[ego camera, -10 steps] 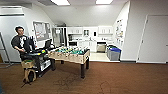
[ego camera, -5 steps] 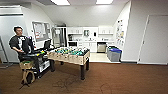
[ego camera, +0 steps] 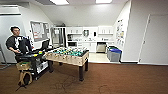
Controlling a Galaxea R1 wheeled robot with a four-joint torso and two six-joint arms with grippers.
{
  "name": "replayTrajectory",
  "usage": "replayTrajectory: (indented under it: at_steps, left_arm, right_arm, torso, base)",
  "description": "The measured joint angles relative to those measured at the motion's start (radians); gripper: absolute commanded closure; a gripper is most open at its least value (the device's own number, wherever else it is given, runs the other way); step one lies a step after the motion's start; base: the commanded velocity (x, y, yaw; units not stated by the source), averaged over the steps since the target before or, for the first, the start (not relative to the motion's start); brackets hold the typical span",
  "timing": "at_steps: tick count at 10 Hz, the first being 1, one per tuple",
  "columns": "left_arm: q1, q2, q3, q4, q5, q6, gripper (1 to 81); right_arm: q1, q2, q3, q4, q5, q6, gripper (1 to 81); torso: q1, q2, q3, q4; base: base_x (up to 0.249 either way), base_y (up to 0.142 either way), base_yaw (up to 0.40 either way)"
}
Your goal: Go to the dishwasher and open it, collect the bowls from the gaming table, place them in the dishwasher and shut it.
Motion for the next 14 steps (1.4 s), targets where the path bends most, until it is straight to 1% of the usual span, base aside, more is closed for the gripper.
replayTrajectory:
  at_steps: [12,13,14]
  left_arm:
    - [0.000,0.000,0.000,0.000,0.000,0.000,81.1]
    - [0.000,0.000,0.000,0.000,-0.001,0.000,81.1]
    - [0.000,0.000,0.000,0.000,-0.001,0.000,81.1]
  right_arm:
    - [0.006,0.001,0.001,0.000,0.000,-0.003,81.1]
    - [0.006,0.000,0.001,0.000,0.000,-0.003,81.1]
    - [0.006,0.000,0.001,0.000,0.000,-0.003,81.1]
  torso:
    - [0.000,0.000,0.000,0.000]
    - [0.000,0.000,-0.004,0.000]
    - [0.000,0.000,-0.019,0.000]
  base:
    - [0.114,-0.100,0.000]
    - [0.115,-0.100,0.000]
    - [0.114,-0.100,0.000]
